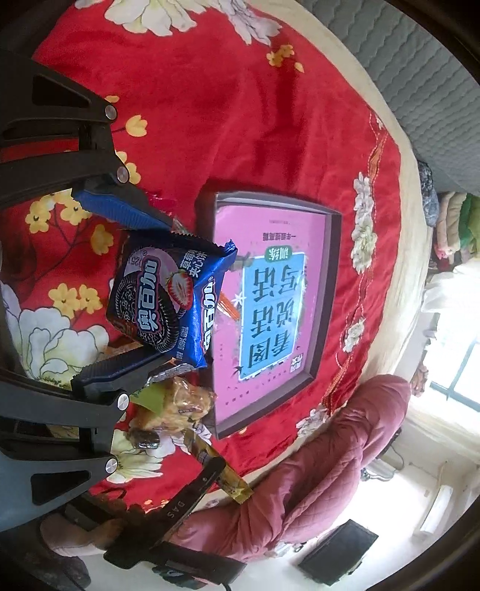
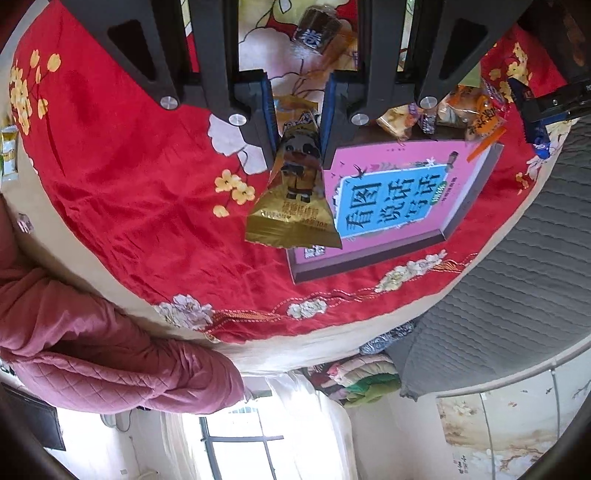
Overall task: Organize snacks
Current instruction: 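Carry the yellow stick and blue pack into the pink tray and release both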
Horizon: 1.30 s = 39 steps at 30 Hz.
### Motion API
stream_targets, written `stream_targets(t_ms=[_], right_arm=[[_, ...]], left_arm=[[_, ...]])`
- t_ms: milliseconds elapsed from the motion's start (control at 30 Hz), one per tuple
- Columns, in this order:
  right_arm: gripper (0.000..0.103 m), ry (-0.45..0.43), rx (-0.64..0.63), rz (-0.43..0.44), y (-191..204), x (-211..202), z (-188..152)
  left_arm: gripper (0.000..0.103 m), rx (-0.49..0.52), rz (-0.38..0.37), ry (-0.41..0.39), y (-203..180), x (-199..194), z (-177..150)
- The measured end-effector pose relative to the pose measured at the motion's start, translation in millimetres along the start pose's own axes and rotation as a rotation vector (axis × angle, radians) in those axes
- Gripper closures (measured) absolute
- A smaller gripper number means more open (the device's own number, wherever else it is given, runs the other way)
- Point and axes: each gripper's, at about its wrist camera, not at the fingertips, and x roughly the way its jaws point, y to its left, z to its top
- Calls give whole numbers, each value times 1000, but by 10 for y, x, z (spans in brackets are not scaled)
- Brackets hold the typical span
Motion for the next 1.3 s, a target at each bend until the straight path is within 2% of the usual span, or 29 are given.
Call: stream_targets(t_ms=[333,667,833,1300], right_arm=[[82,-69,4,67,167,-56,180],[82,-97,27,72,213,62,296],[82,-84,33,57,207,176,309],[82,6,22,-6,236,520,220]], left_arm=[[38,-10,12,-50,25,0,200],[38,-50,39,-81,101,170,481],[38,-58,59,-89,144,298,590],[38,-69,39,-17,235,773,671]])
